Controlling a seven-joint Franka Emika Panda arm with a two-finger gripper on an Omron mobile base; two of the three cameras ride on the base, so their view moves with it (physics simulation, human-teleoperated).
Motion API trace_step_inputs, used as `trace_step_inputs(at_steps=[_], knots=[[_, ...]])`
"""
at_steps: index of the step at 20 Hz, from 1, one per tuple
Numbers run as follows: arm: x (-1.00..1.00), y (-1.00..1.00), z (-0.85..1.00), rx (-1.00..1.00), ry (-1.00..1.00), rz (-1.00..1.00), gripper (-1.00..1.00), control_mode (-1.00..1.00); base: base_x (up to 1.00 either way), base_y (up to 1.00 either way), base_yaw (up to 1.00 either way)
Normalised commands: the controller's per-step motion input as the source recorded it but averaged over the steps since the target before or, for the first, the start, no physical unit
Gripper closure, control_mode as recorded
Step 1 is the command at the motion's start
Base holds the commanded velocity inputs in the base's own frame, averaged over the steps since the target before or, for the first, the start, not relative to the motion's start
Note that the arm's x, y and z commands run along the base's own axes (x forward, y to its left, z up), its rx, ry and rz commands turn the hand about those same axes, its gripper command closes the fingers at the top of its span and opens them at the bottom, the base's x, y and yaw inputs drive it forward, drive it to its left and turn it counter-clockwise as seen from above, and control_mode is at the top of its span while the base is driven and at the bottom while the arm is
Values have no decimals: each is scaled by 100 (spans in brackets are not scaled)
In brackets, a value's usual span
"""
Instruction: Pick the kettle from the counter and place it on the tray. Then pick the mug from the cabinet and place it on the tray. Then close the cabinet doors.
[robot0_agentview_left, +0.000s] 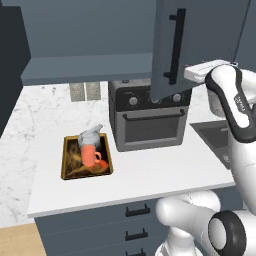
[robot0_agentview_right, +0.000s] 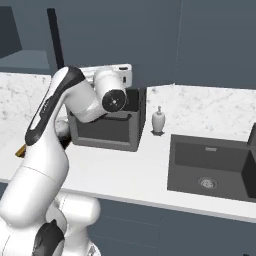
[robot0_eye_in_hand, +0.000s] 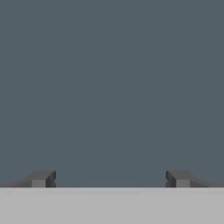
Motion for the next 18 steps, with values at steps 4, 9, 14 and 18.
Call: trace_step_inputs(at_steps=[4, 9, 14, 18], knots=[[93, 34, 0, -12, 17, -29, -100, -100, 0, 0, 0], [83, 5, -1, -6, 18, -16, -100, -100, 0, 0, 0], [68, -1, -12, -2, 15, -9, -100, -100, 0, 0, 0], [36, 0, -41, -9, 20, -17, -100, -100, 0, 0, 0]])
